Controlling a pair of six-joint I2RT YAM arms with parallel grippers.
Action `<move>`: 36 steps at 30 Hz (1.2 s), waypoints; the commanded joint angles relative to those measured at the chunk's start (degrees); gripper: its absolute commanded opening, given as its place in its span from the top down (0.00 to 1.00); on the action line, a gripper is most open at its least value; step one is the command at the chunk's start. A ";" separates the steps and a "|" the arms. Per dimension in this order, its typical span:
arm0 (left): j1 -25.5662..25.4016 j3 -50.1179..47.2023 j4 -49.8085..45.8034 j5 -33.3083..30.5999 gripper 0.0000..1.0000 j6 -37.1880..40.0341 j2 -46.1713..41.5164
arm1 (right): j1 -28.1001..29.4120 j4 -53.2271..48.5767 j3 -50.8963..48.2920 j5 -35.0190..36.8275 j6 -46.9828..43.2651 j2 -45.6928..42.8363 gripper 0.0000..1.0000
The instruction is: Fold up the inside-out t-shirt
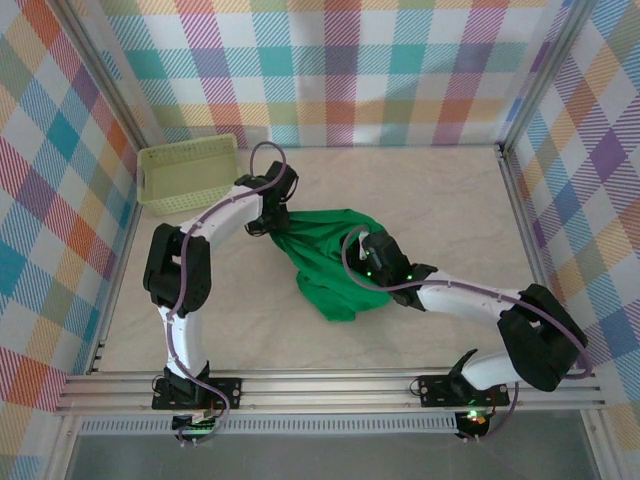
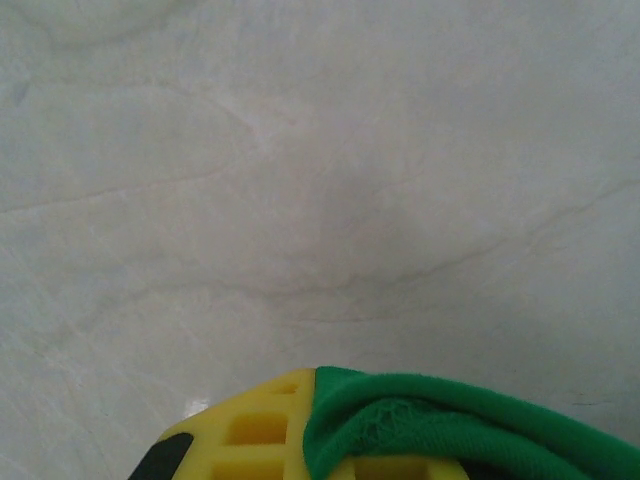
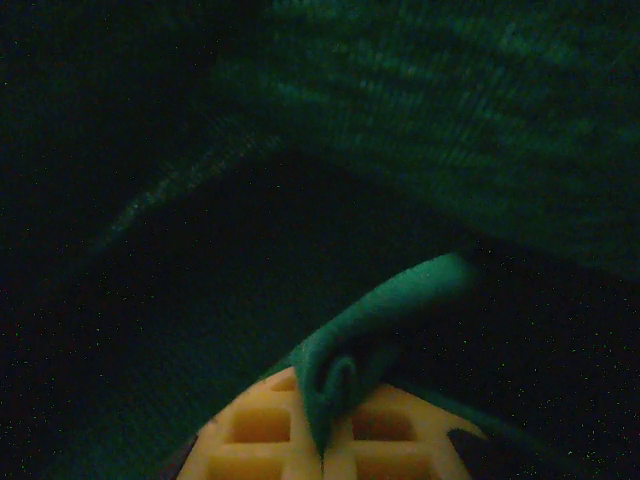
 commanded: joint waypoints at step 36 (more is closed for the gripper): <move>-25.26 -34.14 38.06 16.36 0.23 6.76 -34.61 | 0.65 10.32 -5.54 -7.54 0.14 -2.35 1.00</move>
